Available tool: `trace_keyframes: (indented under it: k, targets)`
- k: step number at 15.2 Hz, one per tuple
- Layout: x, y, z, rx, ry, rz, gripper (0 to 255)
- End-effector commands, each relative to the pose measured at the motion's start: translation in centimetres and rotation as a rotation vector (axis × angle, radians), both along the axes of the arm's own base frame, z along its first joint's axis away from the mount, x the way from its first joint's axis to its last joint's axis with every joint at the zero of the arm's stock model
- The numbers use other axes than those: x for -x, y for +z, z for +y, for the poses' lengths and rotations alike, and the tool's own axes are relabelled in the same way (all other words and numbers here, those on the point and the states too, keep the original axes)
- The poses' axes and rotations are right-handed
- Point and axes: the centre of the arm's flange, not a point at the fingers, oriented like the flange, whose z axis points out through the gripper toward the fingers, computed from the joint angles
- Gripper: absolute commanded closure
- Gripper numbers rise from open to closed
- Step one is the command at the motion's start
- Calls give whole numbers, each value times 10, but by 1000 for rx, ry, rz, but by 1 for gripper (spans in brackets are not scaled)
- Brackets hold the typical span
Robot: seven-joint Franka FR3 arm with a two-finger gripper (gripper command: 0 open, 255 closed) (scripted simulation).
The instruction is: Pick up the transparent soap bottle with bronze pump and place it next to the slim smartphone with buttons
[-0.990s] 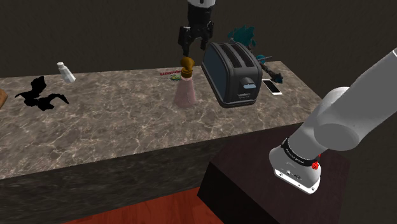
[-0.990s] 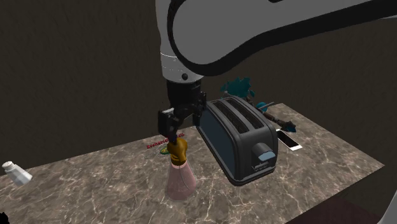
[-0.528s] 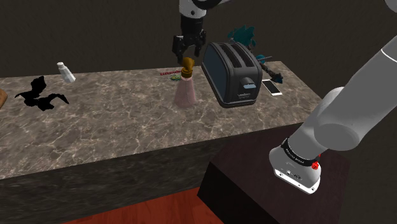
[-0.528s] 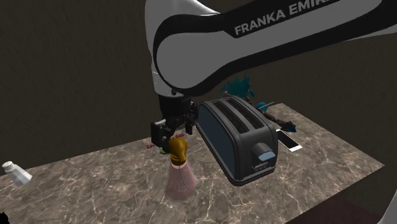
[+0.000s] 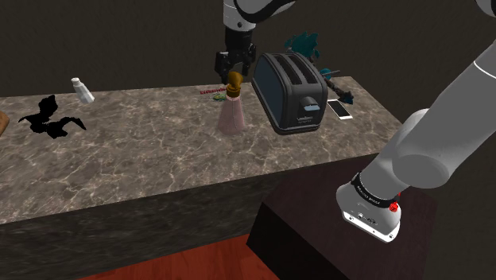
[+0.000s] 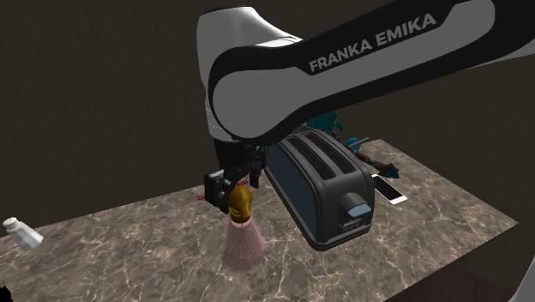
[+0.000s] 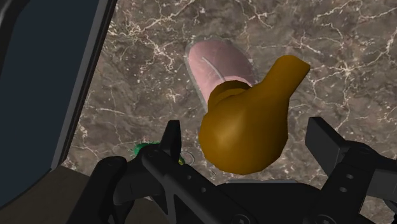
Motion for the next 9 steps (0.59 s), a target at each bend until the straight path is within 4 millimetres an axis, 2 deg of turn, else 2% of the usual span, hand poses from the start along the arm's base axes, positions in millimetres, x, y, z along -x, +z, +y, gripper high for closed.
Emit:
trace_keyframes:
  k: [1, 2, 3, 9]
  targets:
    - [0, 0, 0, 0, 0, 0, 0]
    - [0, 0, 0, 0, 0, 0, 0]
    - [0, 0, 0, 0, 0, 0, 255]
    - [0, 0, 0, 0, 0, 0, 255]
